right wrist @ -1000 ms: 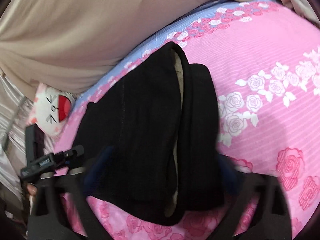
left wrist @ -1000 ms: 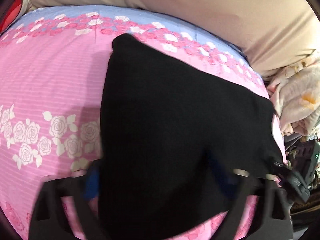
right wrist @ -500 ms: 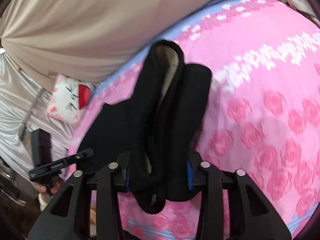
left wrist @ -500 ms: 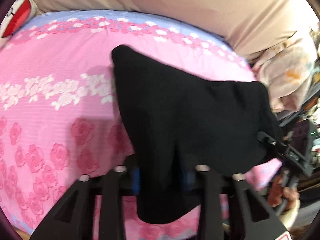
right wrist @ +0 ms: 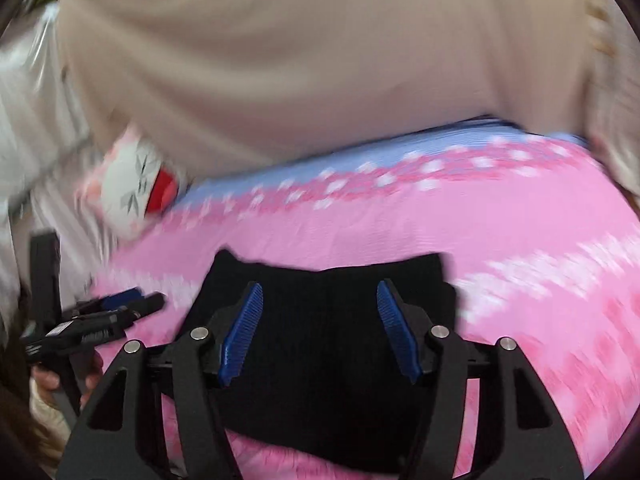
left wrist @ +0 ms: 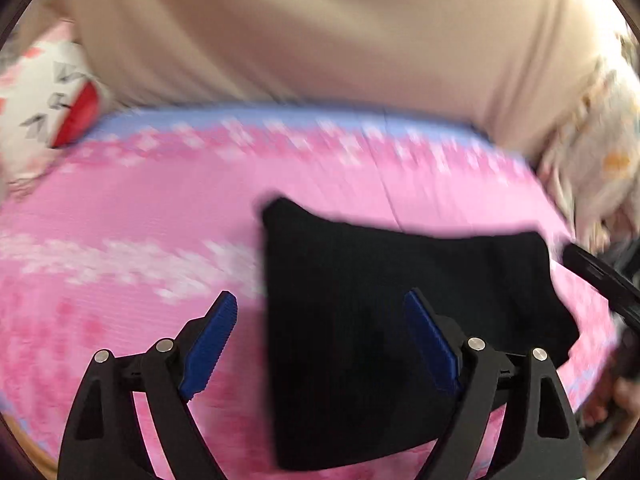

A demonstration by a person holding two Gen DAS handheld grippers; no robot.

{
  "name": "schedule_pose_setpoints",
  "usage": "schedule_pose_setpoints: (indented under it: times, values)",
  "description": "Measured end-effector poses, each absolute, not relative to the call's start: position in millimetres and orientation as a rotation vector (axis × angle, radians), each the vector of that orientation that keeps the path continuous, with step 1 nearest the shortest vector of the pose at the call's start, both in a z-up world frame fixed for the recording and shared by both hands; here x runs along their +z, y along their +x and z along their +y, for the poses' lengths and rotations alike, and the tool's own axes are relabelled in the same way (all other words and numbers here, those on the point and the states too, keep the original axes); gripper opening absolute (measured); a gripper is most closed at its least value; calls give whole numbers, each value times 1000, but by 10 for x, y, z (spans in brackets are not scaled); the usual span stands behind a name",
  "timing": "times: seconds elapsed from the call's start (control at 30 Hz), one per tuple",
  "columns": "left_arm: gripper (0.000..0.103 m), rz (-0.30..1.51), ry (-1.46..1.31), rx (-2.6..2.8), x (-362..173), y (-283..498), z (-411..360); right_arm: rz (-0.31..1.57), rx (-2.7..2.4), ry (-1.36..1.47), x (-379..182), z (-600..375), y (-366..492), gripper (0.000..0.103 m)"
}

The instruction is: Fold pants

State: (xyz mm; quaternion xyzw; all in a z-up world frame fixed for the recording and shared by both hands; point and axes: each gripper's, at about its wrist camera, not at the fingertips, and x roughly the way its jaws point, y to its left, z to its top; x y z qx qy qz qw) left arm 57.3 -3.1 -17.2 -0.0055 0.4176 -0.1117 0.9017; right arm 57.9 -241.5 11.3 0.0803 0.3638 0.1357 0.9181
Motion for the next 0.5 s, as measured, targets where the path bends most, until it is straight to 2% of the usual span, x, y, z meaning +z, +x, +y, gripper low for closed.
schedule_pose_setpoints:
  times: [0.03, 0.07, 0.1, 0.13, 0.17, 0.27, 0.3, 0.33, 0.37, 0.4, 0.47, 0.5]
  values:
    - [83, 904, 23, -229, -376, 646, -137, 810, 175, 115, -188, -2467, 782, 56]
    - [90, 939, 53, -213, -566, 696, -189, 846, 159, 156, -472, -2628, 921, 53]
    - [96, 929, 40, -235, -726, 741, -201, 810, 193, 238, -510, -2741, 916, 52]
    - [98, 912, 15, -223, -762, 719, -125, 811, 197, 313, -475, -2854, 886, 44]
    - [98, 922, -12, -227, -766, 724, -75, 834, 185, 374, -384, -2920, 860, 43]
    - [98, 955, -44, -240, -744, 755, 1, 757, 214, 366, -74, -2872, 679, 50]
    - [98, 959, -46, -242, -747, 755, 5, 758, 202, 303, -94, -2843, 662, 62]
    - [98, 960, -47, -236, -746, 752, 1, 780, 153, 235, -188, -2817, 702, 68]
    - [98, 958, -41, -231, -730, 739, 9, 856, 50, 161, -434, -2868, 809, 68]
    - [98, 952, -27, -231, -710, 723, -9, 884, 67, 251, -571, -3016, 814, 79]
    - [98, 944, 4, -214, -650, 684, -56, 887, 109, 464, -571, -3197, 748, 73]
    - [98, 937, 18, -205, -616, 686, -93, 849, 87, 450, -439, -3210, 641, 70]
